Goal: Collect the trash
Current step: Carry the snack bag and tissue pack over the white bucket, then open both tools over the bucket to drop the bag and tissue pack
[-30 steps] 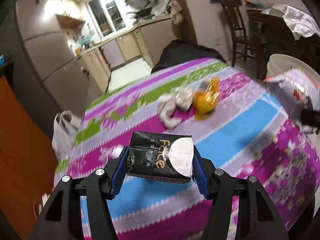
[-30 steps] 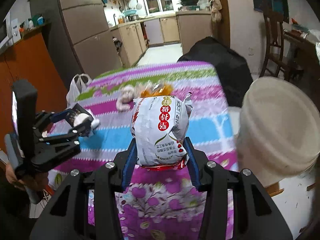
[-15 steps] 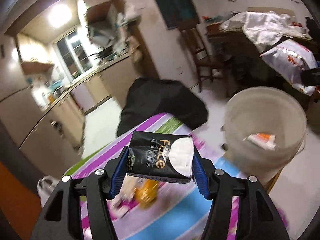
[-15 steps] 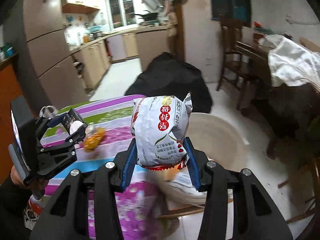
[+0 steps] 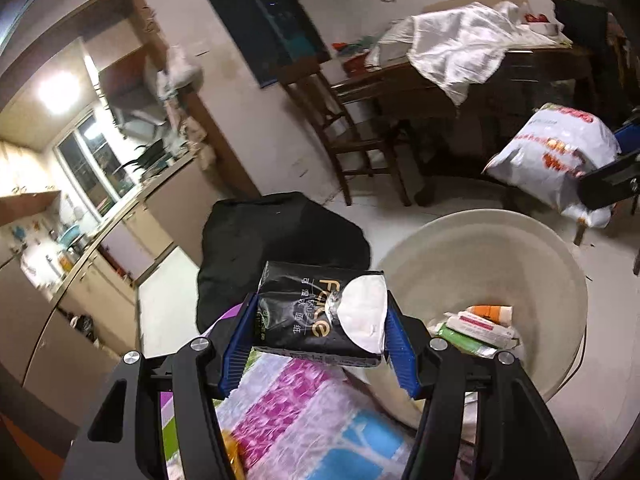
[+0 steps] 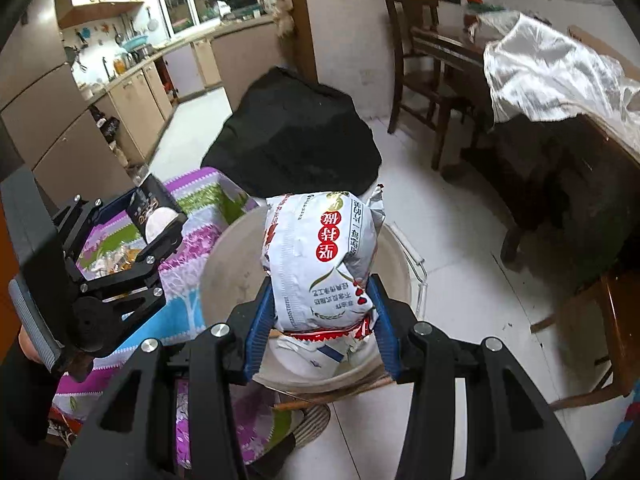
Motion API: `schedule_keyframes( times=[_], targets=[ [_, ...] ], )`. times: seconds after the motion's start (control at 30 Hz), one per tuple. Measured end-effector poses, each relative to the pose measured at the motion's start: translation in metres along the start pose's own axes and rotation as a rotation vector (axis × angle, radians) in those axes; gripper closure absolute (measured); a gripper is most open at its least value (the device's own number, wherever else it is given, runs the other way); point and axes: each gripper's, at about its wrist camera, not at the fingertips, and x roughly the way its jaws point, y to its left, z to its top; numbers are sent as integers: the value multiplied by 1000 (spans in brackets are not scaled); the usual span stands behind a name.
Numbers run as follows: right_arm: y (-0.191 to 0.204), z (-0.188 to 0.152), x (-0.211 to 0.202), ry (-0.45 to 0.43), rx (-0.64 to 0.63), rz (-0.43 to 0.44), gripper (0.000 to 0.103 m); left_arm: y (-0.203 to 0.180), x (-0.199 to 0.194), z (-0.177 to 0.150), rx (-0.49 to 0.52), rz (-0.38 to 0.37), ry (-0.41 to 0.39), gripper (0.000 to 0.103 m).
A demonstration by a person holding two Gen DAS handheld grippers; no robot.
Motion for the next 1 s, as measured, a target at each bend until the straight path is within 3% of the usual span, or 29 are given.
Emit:
schedule_keyframes(
  times=[0.43, 1.0],
  targets=[
    [-13, 1, 20, 70, 26, -37, 59, -28, 46, 21, 34, -130, 34, 42],
    [-20, 10, 45, 133, 34, -42, 59, -35, 74, 8, 62, -239, 93, 42]
  ],
)
